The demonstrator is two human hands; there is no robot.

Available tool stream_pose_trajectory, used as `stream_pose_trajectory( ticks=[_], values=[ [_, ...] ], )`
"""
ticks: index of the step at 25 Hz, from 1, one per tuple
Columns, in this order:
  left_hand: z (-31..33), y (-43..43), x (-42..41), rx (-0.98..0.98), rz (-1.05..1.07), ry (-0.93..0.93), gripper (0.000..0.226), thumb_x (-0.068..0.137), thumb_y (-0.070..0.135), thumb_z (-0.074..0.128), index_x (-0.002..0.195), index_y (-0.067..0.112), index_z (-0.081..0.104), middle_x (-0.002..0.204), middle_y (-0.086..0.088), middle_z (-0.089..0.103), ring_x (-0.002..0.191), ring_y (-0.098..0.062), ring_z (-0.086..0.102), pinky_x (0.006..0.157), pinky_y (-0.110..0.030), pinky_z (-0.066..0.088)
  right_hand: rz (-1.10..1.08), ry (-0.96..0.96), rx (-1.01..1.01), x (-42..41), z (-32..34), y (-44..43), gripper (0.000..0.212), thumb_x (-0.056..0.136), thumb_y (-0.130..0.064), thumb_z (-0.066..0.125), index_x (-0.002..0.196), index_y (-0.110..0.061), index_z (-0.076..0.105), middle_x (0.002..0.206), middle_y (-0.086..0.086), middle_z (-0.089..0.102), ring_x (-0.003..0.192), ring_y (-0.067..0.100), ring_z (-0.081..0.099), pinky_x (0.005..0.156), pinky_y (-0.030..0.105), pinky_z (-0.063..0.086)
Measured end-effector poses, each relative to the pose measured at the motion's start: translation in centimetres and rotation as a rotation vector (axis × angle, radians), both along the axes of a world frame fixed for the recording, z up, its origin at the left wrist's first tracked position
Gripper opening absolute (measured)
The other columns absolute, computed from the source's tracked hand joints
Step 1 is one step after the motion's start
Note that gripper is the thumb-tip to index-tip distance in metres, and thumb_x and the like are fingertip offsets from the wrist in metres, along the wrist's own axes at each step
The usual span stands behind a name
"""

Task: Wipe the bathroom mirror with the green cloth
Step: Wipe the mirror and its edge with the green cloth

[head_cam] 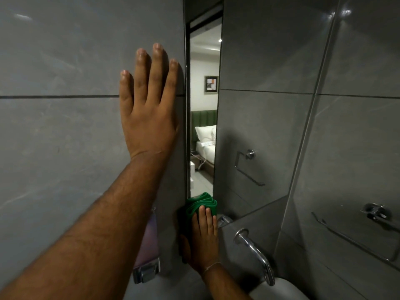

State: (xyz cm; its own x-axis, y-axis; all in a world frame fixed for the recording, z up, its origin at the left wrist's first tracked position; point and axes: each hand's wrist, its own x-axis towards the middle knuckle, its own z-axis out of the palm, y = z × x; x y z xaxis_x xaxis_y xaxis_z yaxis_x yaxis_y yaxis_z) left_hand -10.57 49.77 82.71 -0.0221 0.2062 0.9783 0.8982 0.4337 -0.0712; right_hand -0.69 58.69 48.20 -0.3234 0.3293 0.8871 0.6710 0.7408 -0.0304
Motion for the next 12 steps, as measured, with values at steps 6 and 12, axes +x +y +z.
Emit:
stream_pose_trajectory(
  ticks=[6, 12],
  values=[
    [0.0, 0.1, -0.1, -0.005, -0.027, 0.001, 0.092, 0.098, 0.015, 0.061, 0.174, 0.025, 0.01, 0.183, -0.012, 0.006, 0.168, -0.038, 0.005, 0.132, -0.052, -0.005, 0.03, 0.009, 0.01, 1.7, -0.1, 2.1, 0.065, 0.11, -0.046, 0.035, 0.163, -0.013, 0.019, 0.18, 0.007, -0.007, 0.167, 0.025, -0.005, 0.135, 0.042, -0.004],
    [0.0, 0.3, -0.3, 0.0, -0.038, 0.012, 0.095, 0.097, 0.015, 0.064, 0.175, 0.025, 0.01, 0.183, -0.012, 0.004, 0.168, -0.038, 0.002, 0.132, -0.054, -0.006, 0.088, 0.431, -0.222, 4.0, 1.5, 5.2, 0.069, 0.112, -0.047, 0.02, 0.171, -0.014, 0.009, 0.178, 0.012, 0.012, 0.167, 0.022, 0.008, 0.134, 0.033, 0.004]
  ],
)
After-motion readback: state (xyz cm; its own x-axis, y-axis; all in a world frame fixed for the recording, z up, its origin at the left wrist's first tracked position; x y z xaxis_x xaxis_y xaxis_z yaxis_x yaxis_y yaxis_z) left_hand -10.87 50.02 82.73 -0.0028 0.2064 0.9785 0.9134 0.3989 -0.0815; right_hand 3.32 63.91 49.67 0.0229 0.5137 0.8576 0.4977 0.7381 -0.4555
